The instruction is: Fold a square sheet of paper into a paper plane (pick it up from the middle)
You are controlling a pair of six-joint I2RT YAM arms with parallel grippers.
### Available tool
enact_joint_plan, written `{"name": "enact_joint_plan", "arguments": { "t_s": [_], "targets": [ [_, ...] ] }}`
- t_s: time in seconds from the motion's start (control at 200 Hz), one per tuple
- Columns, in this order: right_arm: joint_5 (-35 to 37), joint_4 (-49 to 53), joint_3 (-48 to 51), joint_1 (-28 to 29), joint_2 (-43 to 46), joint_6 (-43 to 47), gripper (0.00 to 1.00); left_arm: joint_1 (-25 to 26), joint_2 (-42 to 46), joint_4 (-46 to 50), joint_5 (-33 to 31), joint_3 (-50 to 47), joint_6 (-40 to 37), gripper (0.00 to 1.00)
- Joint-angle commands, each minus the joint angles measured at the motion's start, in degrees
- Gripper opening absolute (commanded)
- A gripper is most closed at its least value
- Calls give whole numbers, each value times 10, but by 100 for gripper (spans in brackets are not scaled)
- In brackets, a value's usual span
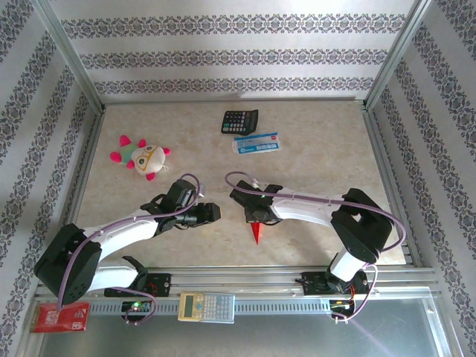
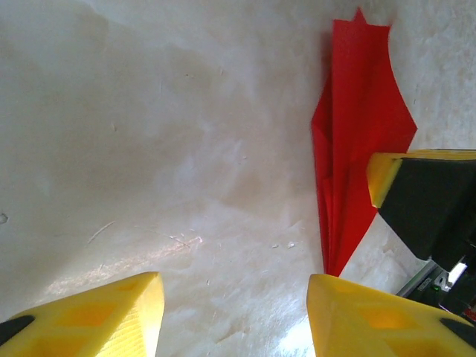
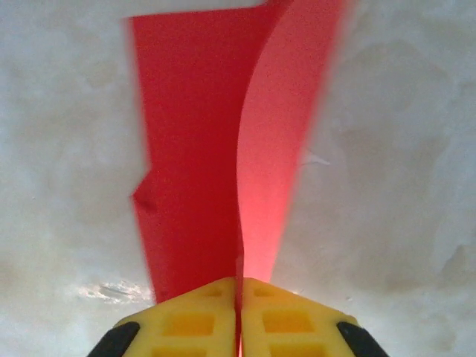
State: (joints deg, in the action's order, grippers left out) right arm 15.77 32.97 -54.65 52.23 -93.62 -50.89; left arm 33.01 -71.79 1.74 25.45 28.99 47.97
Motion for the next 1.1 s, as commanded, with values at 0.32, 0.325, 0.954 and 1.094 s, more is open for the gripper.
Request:
{"name": "enact_joint_plan", "arguments": {
  "t_s": [0.32,0.325,0.954,1.094],
  "targets": [
    [-135,-319,90,-7,87,-41,0,-53,94,-79,3,-83,105,61],
    [-136,-322,93,-7,88,-42,0,-52,94,-79,4,-83,105,61],
    [-142,-477,228,-13,63,-99,0,-13,-86,-112,70,26,69,60],
    [-138,-482,239,-13,62,-104,0,-13,-104,-133,62,20,78,51]
  ]
}}
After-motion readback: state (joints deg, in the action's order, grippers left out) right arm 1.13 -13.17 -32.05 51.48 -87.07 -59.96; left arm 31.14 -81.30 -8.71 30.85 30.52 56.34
